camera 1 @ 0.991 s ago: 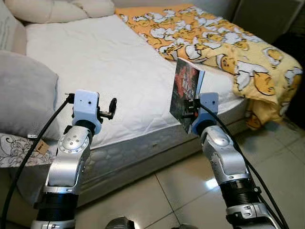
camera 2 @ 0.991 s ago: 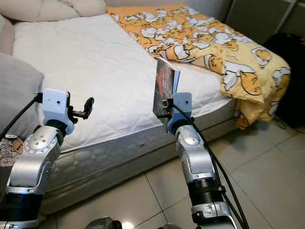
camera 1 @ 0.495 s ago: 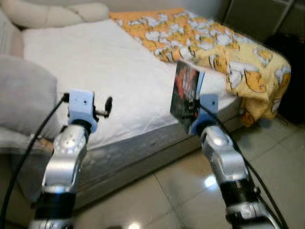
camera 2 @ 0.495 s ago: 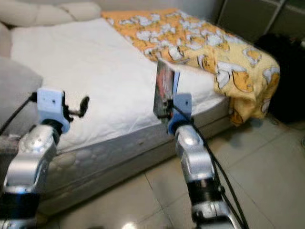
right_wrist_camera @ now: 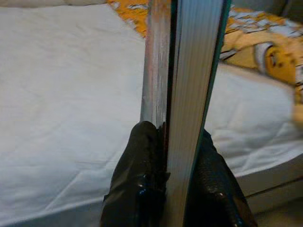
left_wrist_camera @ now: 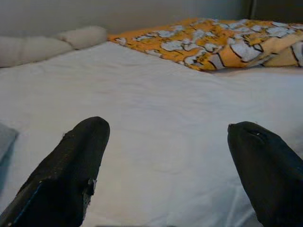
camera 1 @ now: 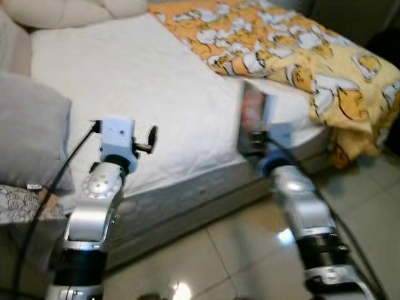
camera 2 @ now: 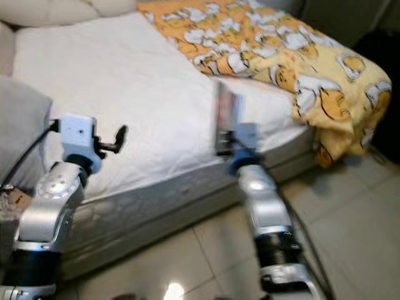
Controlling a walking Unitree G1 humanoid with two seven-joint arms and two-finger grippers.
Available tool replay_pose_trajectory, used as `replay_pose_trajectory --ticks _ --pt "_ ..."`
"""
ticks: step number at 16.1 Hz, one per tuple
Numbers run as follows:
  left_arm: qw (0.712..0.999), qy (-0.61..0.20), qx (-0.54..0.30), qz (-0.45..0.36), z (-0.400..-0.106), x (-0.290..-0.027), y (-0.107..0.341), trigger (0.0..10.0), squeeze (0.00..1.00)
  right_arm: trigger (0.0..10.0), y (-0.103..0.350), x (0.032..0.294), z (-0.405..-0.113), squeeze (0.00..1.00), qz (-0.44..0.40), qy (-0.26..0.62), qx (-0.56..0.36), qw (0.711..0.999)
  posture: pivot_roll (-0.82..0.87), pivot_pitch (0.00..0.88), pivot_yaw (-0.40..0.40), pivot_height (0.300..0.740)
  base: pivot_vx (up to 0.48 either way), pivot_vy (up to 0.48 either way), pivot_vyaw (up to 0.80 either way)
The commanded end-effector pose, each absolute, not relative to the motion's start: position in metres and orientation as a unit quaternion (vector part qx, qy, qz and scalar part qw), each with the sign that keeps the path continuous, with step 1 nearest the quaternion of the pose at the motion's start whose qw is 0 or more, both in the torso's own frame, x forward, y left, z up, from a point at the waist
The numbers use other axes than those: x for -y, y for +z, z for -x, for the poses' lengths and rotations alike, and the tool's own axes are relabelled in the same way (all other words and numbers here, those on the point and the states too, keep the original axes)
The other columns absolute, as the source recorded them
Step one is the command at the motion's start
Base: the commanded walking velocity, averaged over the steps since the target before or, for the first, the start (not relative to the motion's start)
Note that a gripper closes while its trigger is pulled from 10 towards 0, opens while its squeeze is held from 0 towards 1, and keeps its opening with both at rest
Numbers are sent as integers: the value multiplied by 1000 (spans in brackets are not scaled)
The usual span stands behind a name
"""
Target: Clean up the room
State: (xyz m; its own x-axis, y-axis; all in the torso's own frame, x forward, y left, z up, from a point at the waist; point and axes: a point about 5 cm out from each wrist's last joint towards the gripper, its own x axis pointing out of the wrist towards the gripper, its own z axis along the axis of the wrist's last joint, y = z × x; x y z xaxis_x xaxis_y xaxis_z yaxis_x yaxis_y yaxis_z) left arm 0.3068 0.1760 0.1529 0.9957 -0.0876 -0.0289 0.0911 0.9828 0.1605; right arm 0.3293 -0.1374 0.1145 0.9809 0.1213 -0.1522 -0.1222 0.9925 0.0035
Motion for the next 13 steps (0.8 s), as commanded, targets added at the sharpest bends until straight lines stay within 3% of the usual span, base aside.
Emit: replay_pose_trajectory --ticks 1,7,13 --pt "996 -31 -9 -89 -307 -184 156 10000 0 10000 128 125 -333 0 3 84 -53 995 -2 0 -37 740 334 0 800" --pt "996 -24 -11 -90 -309 -187 156 10000 0 10000 127 114 -331 0 3 117 -54 992 1 0 -37 740 336 0 800" --pt "996 -23 -10 -85 -309 -188 156 10000 0 10000 127 113 -330 0 -21 134 -51 989 1 0 -37 740 337 0 0"
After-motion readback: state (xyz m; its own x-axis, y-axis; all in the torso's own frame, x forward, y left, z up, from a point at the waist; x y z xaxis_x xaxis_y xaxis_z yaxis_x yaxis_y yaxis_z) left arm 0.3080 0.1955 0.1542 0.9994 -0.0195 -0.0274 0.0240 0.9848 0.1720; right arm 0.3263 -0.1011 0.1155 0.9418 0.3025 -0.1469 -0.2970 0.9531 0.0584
